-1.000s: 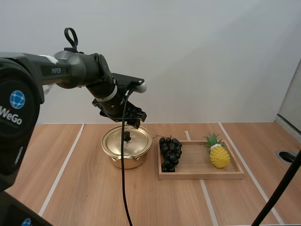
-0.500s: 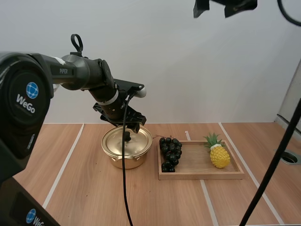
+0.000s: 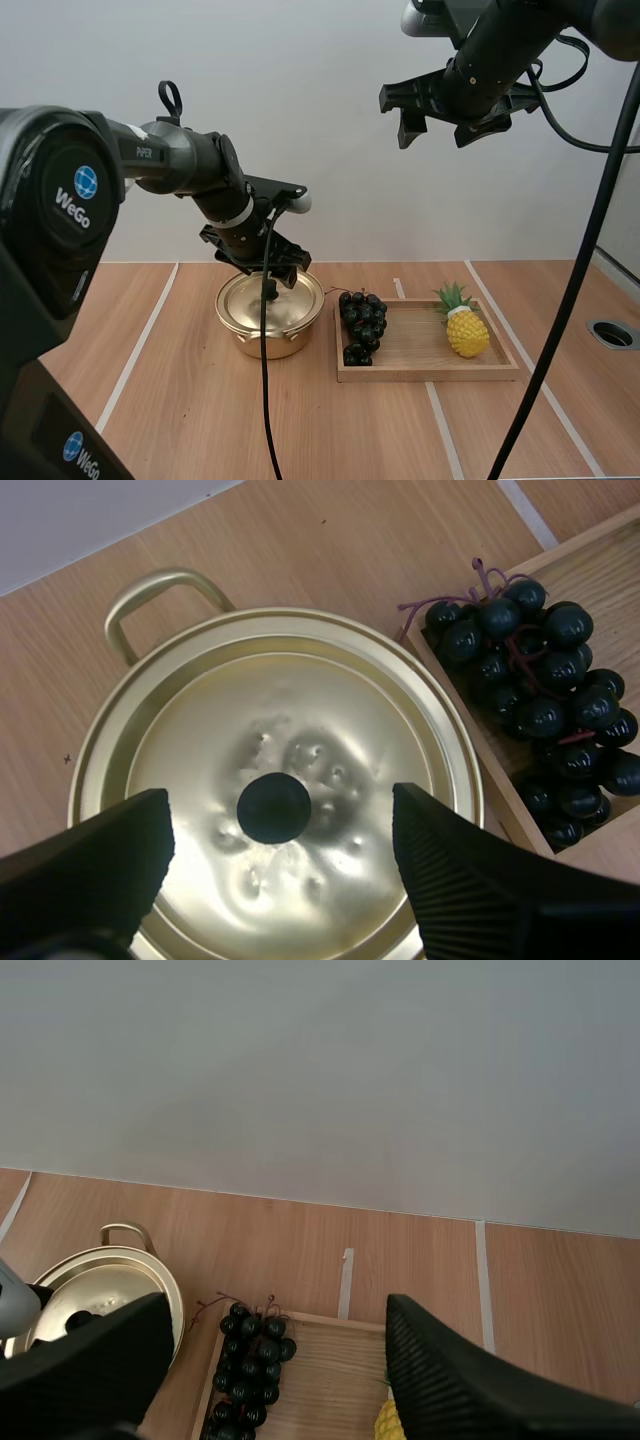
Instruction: Open the pot, put the grape inside, and close it
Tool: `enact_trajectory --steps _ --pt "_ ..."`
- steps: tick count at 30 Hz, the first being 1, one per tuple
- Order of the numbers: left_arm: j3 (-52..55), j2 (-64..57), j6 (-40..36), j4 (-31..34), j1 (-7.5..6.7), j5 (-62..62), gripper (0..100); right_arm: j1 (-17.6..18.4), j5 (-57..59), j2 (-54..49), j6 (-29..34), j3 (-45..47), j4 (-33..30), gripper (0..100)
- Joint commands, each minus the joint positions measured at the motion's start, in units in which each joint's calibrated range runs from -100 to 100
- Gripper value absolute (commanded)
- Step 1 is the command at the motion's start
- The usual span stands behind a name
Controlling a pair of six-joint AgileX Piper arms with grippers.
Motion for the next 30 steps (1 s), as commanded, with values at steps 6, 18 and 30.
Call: enact_trajectory --steps 6,18,30 --pt "0.3 3.2 -0.2 -0.1 -0.16 -4.7 100 -0.2 0.0 -0.6 -1.1 0.1 1.0 100" --pt "0.3 5.3 -0.2 -0.1 -0.16 -6.7 76 -0.2 0.0 -0.6 -1.6 0.1 1.0 100" --pt "0.3 5.3 -3.4 -0.1 -0.16 -12.6 0 -0.2 0.0 -0.6 -1.6 0.1 1.0 100"
